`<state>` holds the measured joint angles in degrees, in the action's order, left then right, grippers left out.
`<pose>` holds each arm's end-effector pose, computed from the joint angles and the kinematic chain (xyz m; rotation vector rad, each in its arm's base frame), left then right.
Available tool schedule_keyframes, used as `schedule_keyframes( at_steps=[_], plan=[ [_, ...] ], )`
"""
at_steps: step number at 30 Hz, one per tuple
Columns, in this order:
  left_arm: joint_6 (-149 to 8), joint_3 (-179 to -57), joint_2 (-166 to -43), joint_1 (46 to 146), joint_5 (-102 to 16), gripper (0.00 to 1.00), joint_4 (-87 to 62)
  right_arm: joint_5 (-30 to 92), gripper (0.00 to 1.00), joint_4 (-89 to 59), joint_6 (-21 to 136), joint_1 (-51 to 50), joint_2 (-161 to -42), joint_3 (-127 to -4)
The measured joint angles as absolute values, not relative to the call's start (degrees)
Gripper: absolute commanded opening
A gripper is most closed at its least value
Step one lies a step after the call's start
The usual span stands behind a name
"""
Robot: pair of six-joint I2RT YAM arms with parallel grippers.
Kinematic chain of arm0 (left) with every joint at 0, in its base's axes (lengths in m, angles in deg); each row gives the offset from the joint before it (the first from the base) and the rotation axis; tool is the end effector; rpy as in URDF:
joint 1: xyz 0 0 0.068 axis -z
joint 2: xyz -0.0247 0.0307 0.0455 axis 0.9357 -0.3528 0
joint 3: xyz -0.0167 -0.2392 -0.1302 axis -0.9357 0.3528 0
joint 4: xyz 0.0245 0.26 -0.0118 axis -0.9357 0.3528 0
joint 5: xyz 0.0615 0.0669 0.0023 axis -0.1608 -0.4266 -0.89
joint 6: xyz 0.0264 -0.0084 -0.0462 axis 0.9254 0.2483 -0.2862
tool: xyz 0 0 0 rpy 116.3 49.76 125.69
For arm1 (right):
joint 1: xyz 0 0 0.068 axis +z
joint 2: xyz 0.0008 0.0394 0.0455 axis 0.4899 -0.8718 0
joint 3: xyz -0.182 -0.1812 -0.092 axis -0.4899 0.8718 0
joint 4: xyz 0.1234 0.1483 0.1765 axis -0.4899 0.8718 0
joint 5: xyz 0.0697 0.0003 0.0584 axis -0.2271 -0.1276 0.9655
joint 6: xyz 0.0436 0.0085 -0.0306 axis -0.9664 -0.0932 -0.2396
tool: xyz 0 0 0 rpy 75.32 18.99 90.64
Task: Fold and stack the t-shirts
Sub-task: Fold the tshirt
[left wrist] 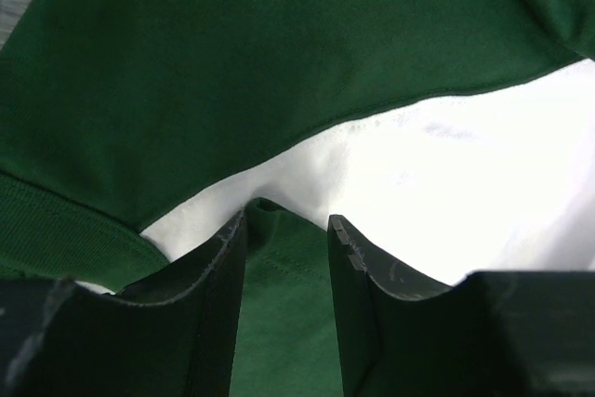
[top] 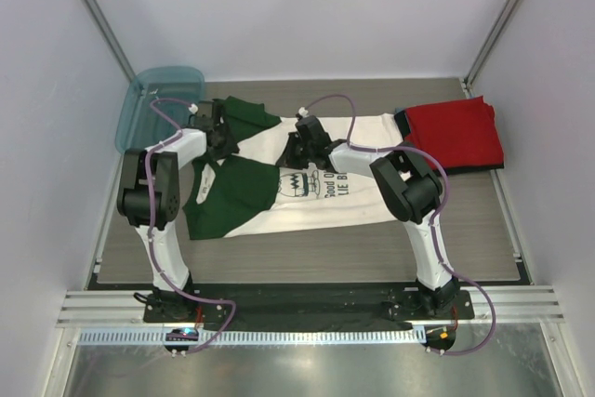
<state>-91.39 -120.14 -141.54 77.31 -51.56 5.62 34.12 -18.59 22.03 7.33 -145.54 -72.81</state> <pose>0.4094 -0.0570 0.1666 -0.5417 2.4796 -0.2744 0.3798 0.2913 0.1410 0.0087 2.4177 0.9121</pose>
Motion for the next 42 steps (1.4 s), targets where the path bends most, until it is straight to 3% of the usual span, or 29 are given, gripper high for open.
schedule_keyframes(
  at_steps=[5,10,15,20,30,42],
  plan=[
    [-91.22,-119.59,-140.54,77.31,-53.04,0.38,5.90,34.07,0.01,-18.46,22.16,7.33,-145.54,-72.92],
    [-90.93,-119.48,-140.06,77.31,-53.39,0.27,5.99,33.94,0.01,-17.87,22.21,7.33,-145.54,-73.72],
    [-90.84,-120.03,-140.47,77.31,-53.50,0.27,6.82,33.96,0.01,-17.61,22.21,7.33,-145.54,-73.92],
    [-90.67,-120.42,-141.52,77.31,-53.46,0.00,7.39,33.96,0.01,-17.61,22.21,7.33,-145.54,-73.92],
    [-90.06,-119.96,-140.26,77.31,-53.81,0.00,7.54,33.94,0.01,-17.58,22.21,7.33,-145.54,-74.03],
    [-89.97,-116.20,-126.27,77.33,-56.50,0.00,5.31,32.41,0.01,-18.17,22.47,7.38,-142.81,-74.01]
  ],
)
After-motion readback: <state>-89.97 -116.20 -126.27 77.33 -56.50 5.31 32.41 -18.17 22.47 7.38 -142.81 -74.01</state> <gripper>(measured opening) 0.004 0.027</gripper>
